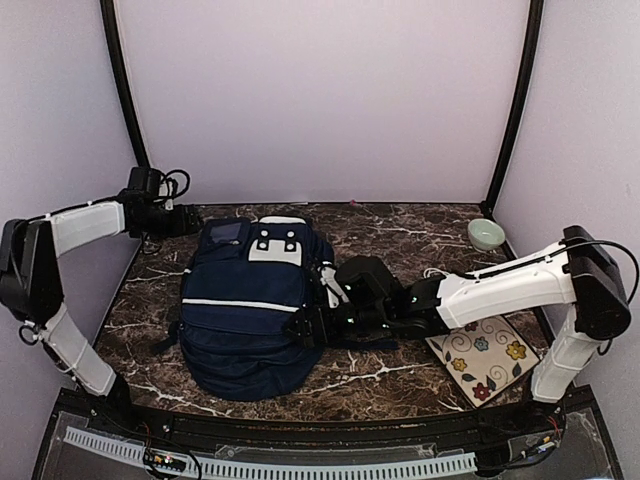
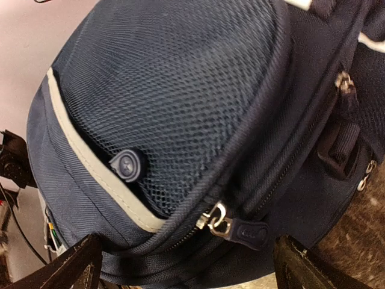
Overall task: Pack the student bag
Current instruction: Rotate the student bag at the center of the board.
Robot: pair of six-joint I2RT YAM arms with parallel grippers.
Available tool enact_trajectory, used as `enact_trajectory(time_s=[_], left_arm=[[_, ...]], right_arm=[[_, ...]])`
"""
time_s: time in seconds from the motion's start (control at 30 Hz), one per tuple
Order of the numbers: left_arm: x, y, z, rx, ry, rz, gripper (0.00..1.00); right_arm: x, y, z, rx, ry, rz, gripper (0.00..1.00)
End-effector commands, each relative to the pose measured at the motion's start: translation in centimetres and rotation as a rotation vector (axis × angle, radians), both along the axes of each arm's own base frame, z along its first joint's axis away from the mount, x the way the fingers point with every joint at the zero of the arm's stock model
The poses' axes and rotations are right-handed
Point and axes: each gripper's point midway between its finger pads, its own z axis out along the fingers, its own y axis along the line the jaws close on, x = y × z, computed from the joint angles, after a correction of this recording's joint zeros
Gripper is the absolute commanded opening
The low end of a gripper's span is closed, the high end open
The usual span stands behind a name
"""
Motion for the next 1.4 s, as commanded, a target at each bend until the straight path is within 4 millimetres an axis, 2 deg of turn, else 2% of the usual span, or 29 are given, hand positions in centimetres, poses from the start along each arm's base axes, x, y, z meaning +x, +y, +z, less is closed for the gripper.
enact_trajectory(time_s=[0.0,0.07,0.13,0.23,0.27,0.33,0.37,0.47,0.57,0.67,0.73,0.83,0.93,1.0,1.07,1.17,1.23,1.33,1.37], left_arm=[[5.4,-4.0,2.4,-0.141,-0.113,-0.202,0.94],[6.4,-6.1,1.4,-0.215,-0.106,-0.305,0.94],[6.5,-7.3,-0.4,-0.243,-0.067,-0.357,0.88],[4.7,-8.2,-3.3,-0.234,-0.022,-0.364,0.73],[3.8,-8.2,-4.2,-0.235,-0.008,-0.341,0.67],[1.9,-7.2,-5.7,-0.221,0.054,-0.216,0.62],[0.5,-7.0,-6.5,-0.238,0.092,-0.148,0.61],[-4.3,-9.5,-6.5,-0.211,0.053,-0.142,0.61],[-9.4,-12.1,-6.5,-0.148,0.059,-0.182,0.60],[-15.6,-14.7,-7.0,-0.134,0.096,-0.252,0.59],[-19.7,-16.5,-7.3,-0.128,0.119,-0.309,0.57],[-24.9,-18.1,-7.4,-0.120,0.141,-0.357,0.53],[-28.4,-18.8,-7.1,-0.087,0.168,-0.378,0.53],[-29.0,-18.1,-6.1,-0.035,0.160,-0.366,0.55],[-28.3,-17.7,-3.5,-0.014,0.100,-0.356,0.61],[-26.2,-16.6,0.9,0.033,-0.064,-0.324,0.69],[-24.4,-15.7,3.3,0.053,-0.152,-0.294,0.79],[-21.2,-15.6,4.7,-0.031,-0.177,-0.311,0.86],[-19.6,-15.4,4.3,-0.048,-0.168,-0.314,0.87]], right_arm=[[-0.5,-0.8,-3.6,0.008,0.139,-0.136,1.00],[-0.6,-0.6,-4.4,-0.006,0.162,-0.135,1.00],[-0.2,-0.5,-4.7,0.000,0.169,-0.139,0.98],[1.6,-1.6,-4.7,0.007,0.163,-0.177,0.93],[2.6,-2.3,-4.7,0.008,0.157,-0.198,0.92],[5.5,-3.9,-4.3,0.015,0.136,-0.239,0.91],[7.1,-4.6,-3.8,0.017,0.114,-0.252,0.89],[11.8,-5.9,-2.2,-0.003,0.024,-0.239,0.88],[16.3,-4.0,1.4,0.058,-0.021,-0.107,0.87],[20.2,-3.5,2.5,0.030,-0.023,-0.030,0.85],[22.3,-3.4,3.8,0.018,-0.046,0.006,0.86],[24.2,-3.5,5.4,-0.027,-0.103,0.014,0.88],[25.8,-5.2,7.6,-0.082,-0.158,-0.049,0.89],[25.6,-6.7,9.0,-0.129,-0.180,-0.089,0.89],[24.8,-8.6,10.4,-0.166,-0.206,-0.142,0.89],[22.1,-12.6,10.3,-0.243,-0.179,-0.226,0.90],[19.5,-15.6,10.6,-0.284,-0.158,-0.286,0.90],[15.3,-19.6,8.3,-0.324,-0.077,-0.363,0.91],[13.9,-20.7,7.5,-0.322,-0.040,-0.390,0.92]])
